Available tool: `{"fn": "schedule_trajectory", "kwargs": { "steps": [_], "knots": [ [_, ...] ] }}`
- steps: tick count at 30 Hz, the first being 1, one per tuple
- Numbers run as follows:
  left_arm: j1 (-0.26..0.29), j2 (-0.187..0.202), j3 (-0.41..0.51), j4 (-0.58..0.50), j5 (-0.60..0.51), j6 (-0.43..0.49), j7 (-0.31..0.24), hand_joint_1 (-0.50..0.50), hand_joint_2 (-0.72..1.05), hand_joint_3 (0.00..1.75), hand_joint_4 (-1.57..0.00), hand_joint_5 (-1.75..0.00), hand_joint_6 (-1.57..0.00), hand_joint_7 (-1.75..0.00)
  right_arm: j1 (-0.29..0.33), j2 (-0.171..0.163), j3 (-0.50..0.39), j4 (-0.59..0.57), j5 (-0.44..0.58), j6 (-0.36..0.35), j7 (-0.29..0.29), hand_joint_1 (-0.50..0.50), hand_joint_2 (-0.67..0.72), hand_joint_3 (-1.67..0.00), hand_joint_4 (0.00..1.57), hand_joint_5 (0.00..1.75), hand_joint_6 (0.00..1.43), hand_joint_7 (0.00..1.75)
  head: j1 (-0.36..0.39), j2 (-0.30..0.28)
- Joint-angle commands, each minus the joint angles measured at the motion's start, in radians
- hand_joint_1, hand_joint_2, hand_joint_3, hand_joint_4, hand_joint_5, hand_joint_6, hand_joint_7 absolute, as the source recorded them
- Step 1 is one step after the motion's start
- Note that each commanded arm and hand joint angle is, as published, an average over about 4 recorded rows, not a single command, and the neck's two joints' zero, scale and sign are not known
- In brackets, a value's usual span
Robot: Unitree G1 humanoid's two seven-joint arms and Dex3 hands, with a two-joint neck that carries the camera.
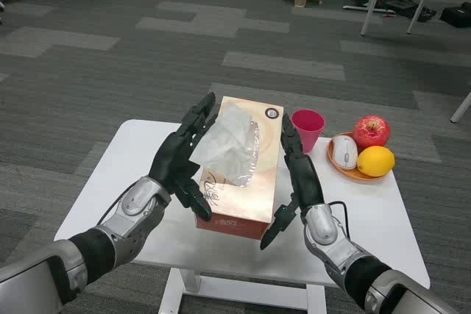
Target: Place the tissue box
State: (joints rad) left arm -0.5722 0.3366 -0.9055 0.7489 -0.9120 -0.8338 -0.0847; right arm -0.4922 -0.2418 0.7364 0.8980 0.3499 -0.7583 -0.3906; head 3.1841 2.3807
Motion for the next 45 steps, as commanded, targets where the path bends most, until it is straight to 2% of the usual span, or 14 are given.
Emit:
{"fn": "schedule_trajectory", "kwargs": {
  "steps": [1,18,20,29,43,45],
  "knots": [
    [0.028,-0.021,-0.013,-0.029,0.038,-0.009,-0.043,0.5,-0.46,0.03,0.0,0.0,0.0,0.0,-0.019,0.015,-0.01,-0.034,0.001,-0.021,0.004,-0.46,0.47,0.0,0.03,0.0,0.0,0.0,0.013,0.012],
    [0.029,-0.021,-0.013,-0.029,0.039,-0.01,-0.043,0.5,-0.46,0.0,0.0,0.0,0.0,0.0,-0.019,0.015,-0.011,-0.034,0.001,-0.021,0.004,-0.46,0.47,0.0,0.01,0.0,0.0,0.0,0.009,0.008],
    [0.029,-0.021,-0.013,-0.029,0.039,-0.01,-0.043,0.5,-0.41,0.0,0.0,0.0,0.0,0.0,-0.019,0.015,-0.011,-0.034,0.001,-0.021,0.004,-0.46,0.44,0.0,0.0,0.0,0.0,0.0,0.009,0.007],
    [0.029,-0.021,-0.013,-0.028,0.039,-0.008,-0.043,0.5,-0.39,0.0,0.0,0.0,0.0,0.0,-0.019,0.015,-0.013,-0.026,0.001,-0.021,0.004,-0.46,0.47,0.0,0.01,0.0,0.0,0.0,0.009,0.006],
    [0.031,-0.021,-0.028,0.034,0.057,0.005,-0.043,0.5,-0.37,0.0,0.0,0.0,0.0,0.0,-0.026,0.003,0.002,0.061,0.001,-0.019,0.004,-0.46,0.47,0.0,0.01,0.0,0.0,0.0,0.012,0.004],
    [0.031,-0.021,-0.031,0.042,0.058,0.007,-0.043,0.5,-0.37,0.04,0.0,0.0,0.0,0.0,-0.027,0.003,0.003,0.071,0.001,-0.019,0.004,-0.46,0.47,0.0,0.03,0.0,0.0,0.0,0.012,0.003]
  ]
}}
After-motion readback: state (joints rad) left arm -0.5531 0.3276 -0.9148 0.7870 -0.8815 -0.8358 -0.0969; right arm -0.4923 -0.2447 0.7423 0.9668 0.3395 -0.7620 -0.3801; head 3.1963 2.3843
